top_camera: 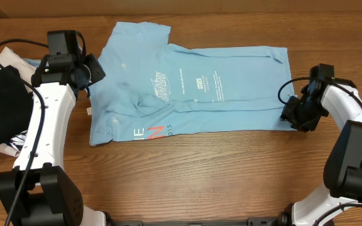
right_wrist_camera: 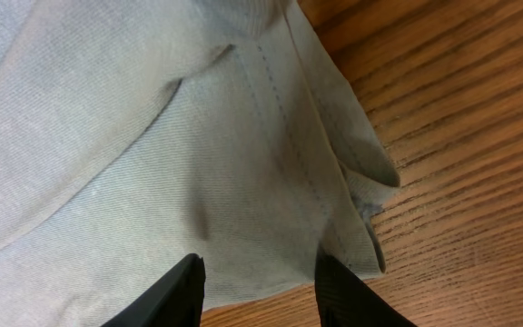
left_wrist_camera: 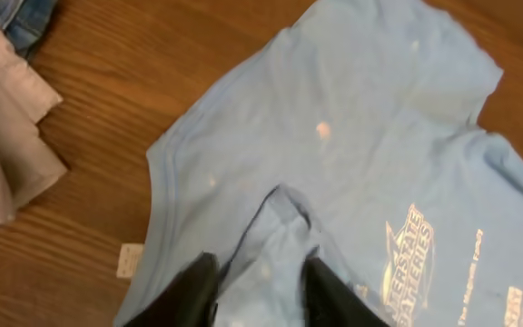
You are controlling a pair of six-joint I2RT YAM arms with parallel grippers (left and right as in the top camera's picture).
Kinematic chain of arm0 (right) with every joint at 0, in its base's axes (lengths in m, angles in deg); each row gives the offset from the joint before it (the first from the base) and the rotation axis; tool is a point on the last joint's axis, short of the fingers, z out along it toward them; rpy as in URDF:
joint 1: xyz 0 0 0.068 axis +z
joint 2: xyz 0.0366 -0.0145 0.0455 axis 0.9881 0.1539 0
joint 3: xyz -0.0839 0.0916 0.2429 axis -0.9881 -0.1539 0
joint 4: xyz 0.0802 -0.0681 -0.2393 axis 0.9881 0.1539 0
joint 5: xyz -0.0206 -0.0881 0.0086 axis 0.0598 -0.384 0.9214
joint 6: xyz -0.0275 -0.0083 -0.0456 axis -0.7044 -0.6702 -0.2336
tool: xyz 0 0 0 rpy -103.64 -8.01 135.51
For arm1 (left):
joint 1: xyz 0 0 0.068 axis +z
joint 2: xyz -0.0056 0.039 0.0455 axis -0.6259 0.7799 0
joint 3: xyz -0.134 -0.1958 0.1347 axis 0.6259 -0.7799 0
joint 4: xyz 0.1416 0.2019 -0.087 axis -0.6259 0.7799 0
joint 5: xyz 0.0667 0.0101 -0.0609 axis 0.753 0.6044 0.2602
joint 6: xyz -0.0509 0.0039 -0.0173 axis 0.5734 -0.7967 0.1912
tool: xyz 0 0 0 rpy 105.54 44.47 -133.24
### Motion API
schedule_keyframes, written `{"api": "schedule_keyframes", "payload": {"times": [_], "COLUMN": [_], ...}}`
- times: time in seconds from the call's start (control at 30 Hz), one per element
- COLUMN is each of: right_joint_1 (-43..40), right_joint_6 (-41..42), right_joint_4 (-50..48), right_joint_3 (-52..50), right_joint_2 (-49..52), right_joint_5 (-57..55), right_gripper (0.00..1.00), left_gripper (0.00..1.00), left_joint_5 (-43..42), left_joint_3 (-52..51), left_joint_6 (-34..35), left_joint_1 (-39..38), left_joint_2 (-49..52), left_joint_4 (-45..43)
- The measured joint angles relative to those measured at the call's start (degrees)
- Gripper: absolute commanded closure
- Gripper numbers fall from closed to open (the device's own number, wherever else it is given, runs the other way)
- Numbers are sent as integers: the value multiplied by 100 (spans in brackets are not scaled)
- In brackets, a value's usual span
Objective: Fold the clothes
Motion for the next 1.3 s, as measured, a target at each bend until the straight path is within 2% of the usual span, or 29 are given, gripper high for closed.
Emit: {"api": "schedule_keyframes", "payload": {"times": [0.23,0.33,0.37,0.53,0.8,1.17,1.3], "right_joint_1": [0,-2,-2,0,-2,0,-2], "right_joint_6": [0,0,0,0,0,0,0], "right_joint_4": [-13,-83,-98,-96,-44,-42,-42], "right_joint_3": [0,0,0,0,0,0,0], "right_joint_2": [0,0,0,0,0,0,0], "right_joint_5": [0,-2,-2,0,0,-2,0], "right_gripper": [57,57,57,57,57,57,57], "left_gripper": [52,41,35,27,23,30,38], "left_joint_5": [-92,-131,-127,-131,-413,-820,-1043], "left_joint_3": [0,-39,-120,-750,-831,-835,-804], "left_joint_6": [-9,-9,-11,-72,-402,-673,-715], "left_joint_1": [-7,-72,-101,-140,-140,-181,-251], "left_joint_2": [0,0,0,66,1082,1731,1947], "left_joint_4": [1357,1456,1311,136,-750,-1976,-2175]}}
